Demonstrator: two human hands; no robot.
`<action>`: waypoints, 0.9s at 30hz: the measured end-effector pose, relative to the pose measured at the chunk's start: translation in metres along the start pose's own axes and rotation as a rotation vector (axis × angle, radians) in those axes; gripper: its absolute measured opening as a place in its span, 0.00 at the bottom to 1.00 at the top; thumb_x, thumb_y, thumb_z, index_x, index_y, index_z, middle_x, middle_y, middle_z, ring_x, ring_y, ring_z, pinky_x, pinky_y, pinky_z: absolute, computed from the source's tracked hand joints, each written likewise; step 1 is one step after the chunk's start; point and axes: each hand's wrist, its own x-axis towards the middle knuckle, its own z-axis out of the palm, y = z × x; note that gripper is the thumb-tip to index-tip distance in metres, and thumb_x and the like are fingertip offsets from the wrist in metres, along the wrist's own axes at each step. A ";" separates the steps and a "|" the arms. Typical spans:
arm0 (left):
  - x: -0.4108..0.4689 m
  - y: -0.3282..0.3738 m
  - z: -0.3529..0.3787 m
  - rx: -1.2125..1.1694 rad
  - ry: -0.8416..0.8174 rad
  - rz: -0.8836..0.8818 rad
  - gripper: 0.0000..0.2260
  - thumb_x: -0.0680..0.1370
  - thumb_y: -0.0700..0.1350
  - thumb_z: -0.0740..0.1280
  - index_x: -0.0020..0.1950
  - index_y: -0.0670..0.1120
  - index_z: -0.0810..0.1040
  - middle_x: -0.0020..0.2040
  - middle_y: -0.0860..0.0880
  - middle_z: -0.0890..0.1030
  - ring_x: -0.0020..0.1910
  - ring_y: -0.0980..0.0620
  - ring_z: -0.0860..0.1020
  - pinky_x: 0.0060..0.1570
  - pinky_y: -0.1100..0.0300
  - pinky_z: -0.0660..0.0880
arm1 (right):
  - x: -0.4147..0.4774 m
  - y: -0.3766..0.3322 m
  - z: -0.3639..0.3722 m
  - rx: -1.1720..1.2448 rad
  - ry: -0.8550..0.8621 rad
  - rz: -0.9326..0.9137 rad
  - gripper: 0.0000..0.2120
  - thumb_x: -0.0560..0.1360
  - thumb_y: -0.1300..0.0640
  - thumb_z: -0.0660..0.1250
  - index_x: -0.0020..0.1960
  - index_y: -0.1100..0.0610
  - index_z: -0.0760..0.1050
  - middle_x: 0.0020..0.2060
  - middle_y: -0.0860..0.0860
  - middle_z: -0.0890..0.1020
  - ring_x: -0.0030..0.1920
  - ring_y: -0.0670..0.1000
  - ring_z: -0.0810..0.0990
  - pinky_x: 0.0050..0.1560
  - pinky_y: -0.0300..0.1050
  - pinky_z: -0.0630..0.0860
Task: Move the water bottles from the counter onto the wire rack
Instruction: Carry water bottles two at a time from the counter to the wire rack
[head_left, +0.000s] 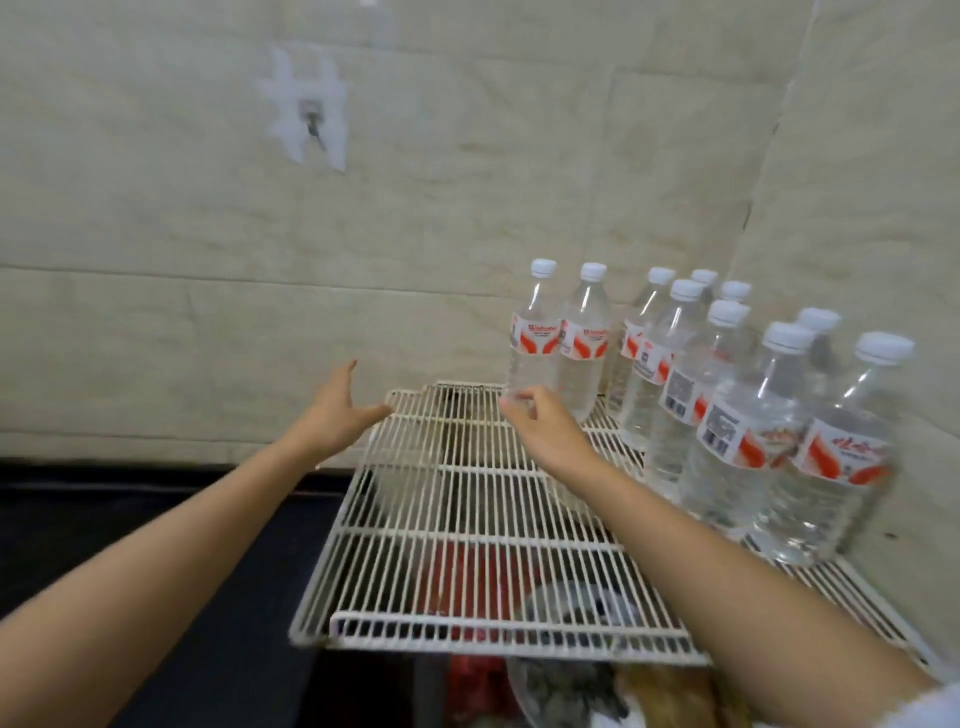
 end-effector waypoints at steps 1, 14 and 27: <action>-0.020 -0.011 -0.009 0.007 0.037 -0.037 0.34 0.75 0.46 0.67 0.75 0.44 0.51 0.73 0.37 0.60 0.70 0.40 0.63 0.68 0.47 0.63 | -0.013 -0.003 0.006 0.018 -0.032 -0.015 0.23 0.78 0.46 0.55 0.68 0.58 0.64 0.67 0.55 0.70 0.65 0.54 0.69 0.64 0.49 0.66; -0.294 -0.094 -0.174 0.108 0.560 -0.431 0.31 0.73 0.44 0.68 0.72 0.43 0.59 0.68 0.38 0.68 0.66 0.41 0.69 0.62 0.49 0.70 | -0.129 -0.097 0.150 0.126 -0.275 -0.354 0.15 0.76 0.53 0.61 0.59 0.61 0.73 0.58 0.58 0.75 0.61 0.56 0.73 0.60 0.47 0.68; -0.478 -0.147 -0.289 0.083 0.794 -0.553 0.29 0.74 0.43 0.66 0.72 0.44 0.58 0.68 0.37 0.66 0.67 0.41 0.67 0.61 0.49 0.67 | -0.231 -0.197 0.266 0.069 -0.504 -0.475 0.18 0.75 0.50 0.62 0.62 0.56 0.71 0.63 0.56 0.71 0.63 0.54 0.71 0.59 0.46 0.68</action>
